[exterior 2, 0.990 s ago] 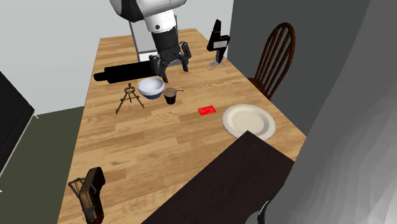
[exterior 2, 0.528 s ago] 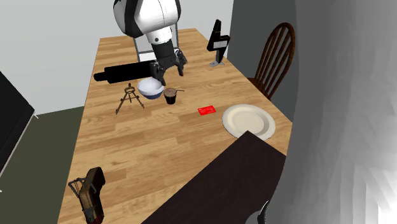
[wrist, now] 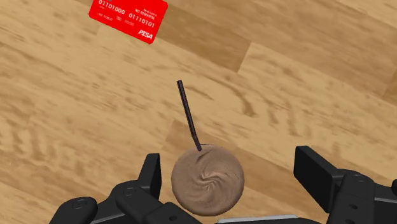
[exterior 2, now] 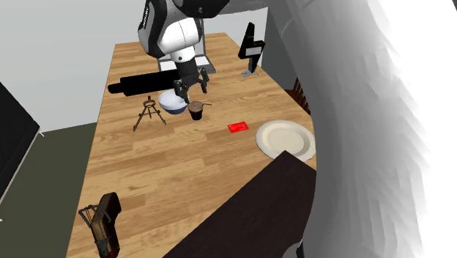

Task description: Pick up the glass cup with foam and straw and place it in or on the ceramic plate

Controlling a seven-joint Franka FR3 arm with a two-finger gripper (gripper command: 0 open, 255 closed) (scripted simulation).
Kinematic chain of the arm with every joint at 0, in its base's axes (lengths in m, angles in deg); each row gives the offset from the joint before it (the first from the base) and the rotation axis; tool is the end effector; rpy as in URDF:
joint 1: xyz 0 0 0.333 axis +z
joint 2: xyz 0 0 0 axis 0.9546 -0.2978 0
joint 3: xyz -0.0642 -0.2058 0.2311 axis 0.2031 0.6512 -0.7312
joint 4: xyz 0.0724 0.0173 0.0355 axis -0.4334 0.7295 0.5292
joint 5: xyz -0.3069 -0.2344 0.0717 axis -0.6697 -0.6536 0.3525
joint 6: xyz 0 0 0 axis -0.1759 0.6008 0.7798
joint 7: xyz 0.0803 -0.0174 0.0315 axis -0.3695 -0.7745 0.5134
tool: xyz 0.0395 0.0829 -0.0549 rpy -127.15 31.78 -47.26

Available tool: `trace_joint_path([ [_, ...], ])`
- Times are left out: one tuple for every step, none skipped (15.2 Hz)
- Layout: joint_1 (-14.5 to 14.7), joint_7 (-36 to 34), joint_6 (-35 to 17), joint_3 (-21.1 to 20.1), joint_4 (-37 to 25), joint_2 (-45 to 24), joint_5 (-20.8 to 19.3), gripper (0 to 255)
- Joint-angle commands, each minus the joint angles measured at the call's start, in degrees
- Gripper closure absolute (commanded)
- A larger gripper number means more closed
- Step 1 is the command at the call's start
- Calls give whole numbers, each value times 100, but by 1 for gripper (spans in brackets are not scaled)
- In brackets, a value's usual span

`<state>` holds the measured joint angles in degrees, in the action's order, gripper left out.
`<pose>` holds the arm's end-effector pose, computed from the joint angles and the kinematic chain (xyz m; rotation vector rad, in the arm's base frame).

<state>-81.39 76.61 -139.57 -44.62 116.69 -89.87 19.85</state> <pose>0.6864 -0.1718 0.1962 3.0593 0.0503 -0.2925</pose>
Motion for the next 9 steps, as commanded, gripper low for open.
trace_joint_path([
  [-76,66,163,-25,-730,-578,32,0],
  [-114,95,289,-38,-1157,-886,45,0],
  [-119,95,234,-39,-1135,-918,45,0],
  [-123,95,180,-40,-1115,-952,46,0],
  [-127,95,127,-41,-1096,-986,47,0],
  [-131,95,72,-41,-1075,-1020,47,0],
  [-136,96,20,-42,-1060,-1057,48,0],
  [-140,96,-31,-42,-1047,-1095,48,0],
  [-145,96,-82,-43,-1035,-1133,49,0],
])
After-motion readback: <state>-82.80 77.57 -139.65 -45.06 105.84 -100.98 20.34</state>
